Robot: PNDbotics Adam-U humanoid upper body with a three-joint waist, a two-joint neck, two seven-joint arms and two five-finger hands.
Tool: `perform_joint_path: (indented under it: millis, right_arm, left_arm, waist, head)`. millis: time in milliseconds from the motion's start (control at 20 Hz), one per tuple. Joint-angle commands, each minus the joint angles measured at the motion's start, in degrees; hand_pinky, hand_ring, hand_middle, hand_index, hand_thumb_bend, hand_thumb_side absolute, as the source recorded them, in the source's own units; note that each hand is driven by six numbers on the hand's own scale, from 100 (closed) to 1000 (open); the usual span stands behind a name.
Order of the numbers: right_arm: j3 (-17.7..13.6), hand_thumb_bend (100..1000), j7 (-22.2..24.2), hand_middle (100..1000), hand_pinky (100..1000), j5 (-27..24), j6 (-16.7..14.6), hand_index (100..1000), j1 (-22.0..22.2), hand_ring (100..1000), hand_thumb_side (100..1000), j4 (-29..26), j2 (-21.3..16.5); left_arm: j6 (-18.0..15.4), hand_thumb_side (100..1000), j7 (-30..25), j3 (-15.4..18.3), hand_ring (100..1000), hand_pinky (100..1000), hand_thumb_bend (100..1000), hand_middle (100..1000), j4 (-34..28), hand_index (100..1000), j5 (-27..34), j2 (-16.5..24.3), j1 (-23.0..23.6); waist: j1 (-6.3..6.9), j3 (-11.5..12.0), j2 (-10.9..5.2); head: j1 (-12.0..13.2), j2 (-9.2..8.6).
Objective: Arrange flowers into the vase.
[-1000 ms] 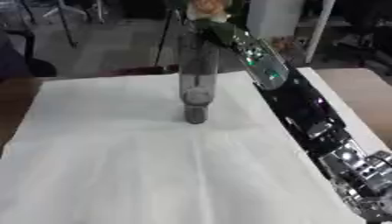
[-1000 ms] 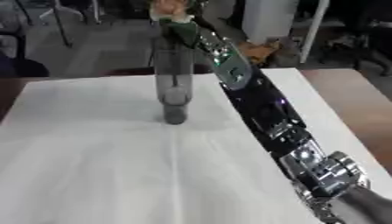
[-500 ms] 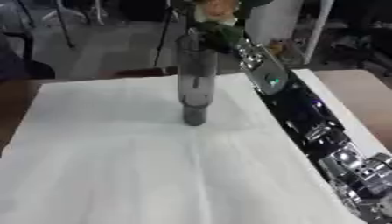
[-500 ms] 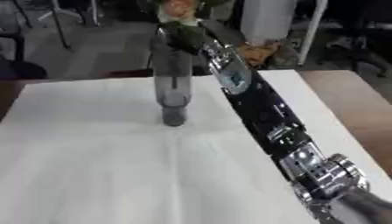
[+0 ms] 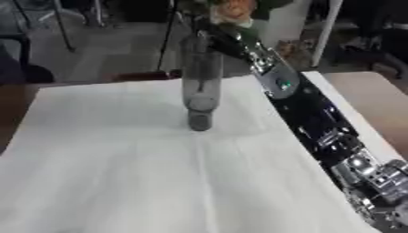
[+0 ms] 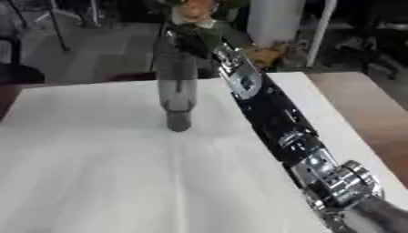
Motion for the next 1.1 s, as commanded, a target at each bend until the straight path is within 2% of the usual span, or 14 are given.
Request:
perform_joint_path:
  millis: [50, 100, 300, 350, 400, 1050, 1100]
  right_arm:
    - [-0.5, 100, -0.1, 854, 1000, -1.1, 0.0, 957, -0.7, 920, 861, -2.2, -1.4]
    - [-0.5, 100, -0.1, 855, 1000, -1.4, 0.0, 957, -0.7, 920, 890, -2.6, -1.5]
    - [-0.4, 105, -0.1, 858, 1000, -2.7, -0.1, 961, -0.8, 920, 903, -4.0, -1.7]
    - [-0.3, 138, -0.1, 860, 1000, -3.0, -0.3, 963, -0.7, 921, 905, -4.4, -1.7]
    - [-0.2, 242, 0.0, 873, 1000, -3.2, -0.5, 976, -0.7, 929, 904, -4.9, -1.7]
    - [-0.1, 255, 0.6, 875, 1000, -3.8, -1.0, 978, -0.6, 930, 903, -5.9, -1.9]
    - [0.1, 689, 0.7, 986, 1000, -3.7, -1.1, 1000, -0.7, 1000, 749, -6.0, -1.8]
  left_arm:
    - [-0.1, 826, 0.3, 0.5, 626, 570, 625, 537, -0.5, 641, 0.0, 0.5, -0.3]
    - [-0.1, 826, 0.4, 0.5, 626, 570, 625, 537, -0.5, 642, 0.0, 0.5, -0.3]
    - [-0.1, 826, 0.4, 0.5, 626, 570, 626, 537, -0.5, 642, 0.0, 0.4, -0.3]
    - [-0.1, 826, 0.4, 0.5, 626, 570, 626, 537, -0.5, 642, 0.0, 0.5, -0.3]
    - [-0.1, 825, 0.4, 0.5, 626, 570, 626, 537, -0.5, 642, 0.0, 0.5, -0.2]
    - [-0.2, 825, 0.4, 0.5, 626, 570, 626, 537, -0.4, 642, 0.0, 0.5, -0.2]
    - [-0.1, 825, 0.4, 0.5, 626, 570, 628, 537, -0.4, 642, 0.0, 0.5, -0.2]
  waist:
    - [-0.25, -0.2, -0.1]
    - [-0.27, -0.3, -0.11]
    - [-0.24, -0.5, -0.21]
    - [-0.22, -0.5, -0.23]
    - [-0.2, -0.5, -0.25]
    - [-0.17, -0.5, -0.28]
    - [-0.16, -0.5, -0.3]
  head:
    - [0.1, -0.54]
    - [0.0, -0.52]
    - [0.1, -0.58]
    - [0.0, -0.59]
    - [0.0, -0.58]
    - [-0.1, -0.58]
    - [-0.2, -0.61]
